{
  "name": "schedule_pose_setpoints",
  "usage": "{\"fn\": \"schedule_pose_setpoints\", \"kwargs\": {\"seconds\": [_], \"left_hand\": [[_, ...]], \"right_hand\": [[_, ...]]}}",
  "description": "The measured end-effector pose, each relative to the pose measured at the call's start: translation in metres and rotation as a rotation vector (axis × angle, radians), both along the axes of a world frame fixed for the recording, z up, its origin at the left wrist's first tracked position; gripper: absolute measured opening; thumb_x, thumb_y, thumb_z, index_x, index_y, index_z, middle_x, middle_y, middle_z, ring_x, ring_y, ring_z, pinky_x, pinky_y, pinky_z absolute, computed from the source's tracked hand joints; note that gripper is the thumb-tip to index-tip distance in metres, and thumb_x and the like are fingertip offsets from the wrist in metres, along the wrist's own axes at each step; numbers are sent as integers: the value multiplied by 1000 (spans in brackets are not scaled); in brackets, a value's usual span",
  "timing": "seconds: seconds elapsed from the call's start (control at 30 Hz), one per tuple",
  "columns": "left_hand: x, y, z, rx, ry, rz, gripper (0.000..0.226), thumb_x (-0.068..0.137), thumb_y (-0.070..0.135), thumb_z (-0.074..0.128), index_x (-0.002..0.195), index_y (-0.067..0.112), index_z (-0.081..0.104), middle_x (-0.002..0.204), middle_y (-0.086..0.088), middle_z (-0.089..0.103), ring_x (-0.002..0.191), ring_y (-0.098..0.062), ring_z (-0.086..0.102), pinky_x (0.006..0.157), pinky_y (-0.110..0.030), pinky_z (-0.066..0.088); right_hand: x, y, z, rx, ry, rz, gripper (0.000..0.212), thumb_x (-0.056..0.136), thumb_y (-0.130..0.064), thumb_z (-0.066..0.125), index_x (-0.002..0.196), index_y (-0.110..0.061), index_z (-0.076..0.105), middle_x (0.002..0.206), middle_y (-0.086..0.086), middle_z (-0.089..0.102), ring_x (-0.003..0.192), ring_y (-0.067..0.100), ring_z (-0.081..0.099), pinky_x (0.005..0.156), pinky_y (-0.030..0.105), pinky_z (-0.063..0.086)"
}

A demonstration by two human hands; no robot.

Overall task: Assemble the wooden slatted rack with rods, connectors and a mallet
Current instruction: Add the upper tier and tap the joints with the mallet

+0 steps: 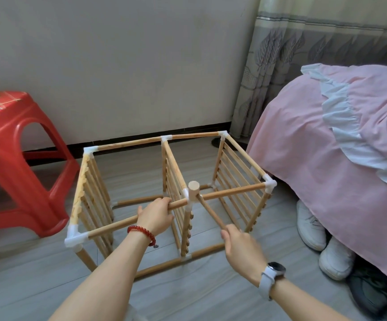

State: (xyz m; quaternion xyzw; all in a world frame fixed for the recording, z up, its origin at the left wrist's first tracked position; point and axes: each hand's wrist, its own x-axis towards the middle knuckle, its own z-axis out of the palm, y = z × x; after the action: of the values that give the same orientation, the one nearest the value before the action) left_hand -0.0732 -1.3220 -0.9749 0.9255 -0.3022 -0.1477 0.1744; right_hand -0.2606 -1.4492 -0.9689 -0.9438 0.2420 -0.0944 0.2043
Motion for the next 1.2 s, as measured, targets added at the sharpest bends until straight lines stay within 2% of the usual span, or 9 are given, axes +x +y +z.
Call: {"fn": "schedule_pose_setpoints", "kwargs": {"seconds": [0.13,0.3,0.4,0.53,0.67,0.83,0.93,1.03,1.2], "left_hand": [[5,0,3,-3,-21,25,28,94,26,52,121,23,53,112,5,57,110,-16,52,108,-51,31],[6,5,-3,6,-16,5,16,95,23,50,108,27,58,90,9,56,91,-15,53,95,-45,43],[8,7,-1,-10,-83,-24,13,97,26,47,98,26,60,84,9,55,87,-16,56,84,-39,47],[8,12,-5,3,-90,-16,14,97,31,49,100,26,62,84,8,57,82,-15,56,77,-34,50],[11,12,-5,-4,-103,-24,15,96,31,50,101,24,63,83,8,57,77,-13,52,70,-28,44],[9,15,-5,-7,-65,-14,16,95,28,51,105,24,63,87,7,60,83,-14,57,79,-31,49],[15,19,0,-5,-78,-12,16,95,27,50,104,25,63,89,8,60,84,-14,55,83,-34,47],[13,26,-3,26,-52,-13,15,95,25,50,102,24,63,84,8,58,80,-15,54,82,-35,46],[20,37,-1,1,-52,-42,10,96,24,51,97,24,61,77,9,53,72,-12,51,67,-28,44]], "right_hand": [[2,2,9,78,-409,-23,18,98,-28,34,88,-21,48,51,-11,39,47,11,46,47,16,31],[4,1,4,13,-24,-32,23,102,-26,30,97,-17,50,64,-7,45,66,15,55,56,26,30],[8,4,13,57,-412,-52,16,99,-22,38,85,-21,45,51,-12,37,43,9,42,45,16,31],[-1,10,-2,0,-12,-31,20,102,-29,31,94,-20,47,73,-3,56,68,18,55,61,30,32],[4,11,10,114,-409,-72,20,97,-26,36,79,-26,42,51,-9,39,43,10,42,44,19,31],[1,12,-5,23,38,-58,19,102,-28,32,84,-25,39,68,-7,47,73,19,60,56,26,31],[9,11,6,115,-310,-53,19,99,-21,38,82,-20,48,53,-6,43,45,8,42,46,19,29],[7,11,-1,59,42,-46,19,102,-28,31,90,-21,45,71,-5,56,66,17,53,58,26,33],[10,12,2,148,-336,-77,22,98,-20,38,78,-23,45,51,-6,42,44,9,40,46,19,34]]}}
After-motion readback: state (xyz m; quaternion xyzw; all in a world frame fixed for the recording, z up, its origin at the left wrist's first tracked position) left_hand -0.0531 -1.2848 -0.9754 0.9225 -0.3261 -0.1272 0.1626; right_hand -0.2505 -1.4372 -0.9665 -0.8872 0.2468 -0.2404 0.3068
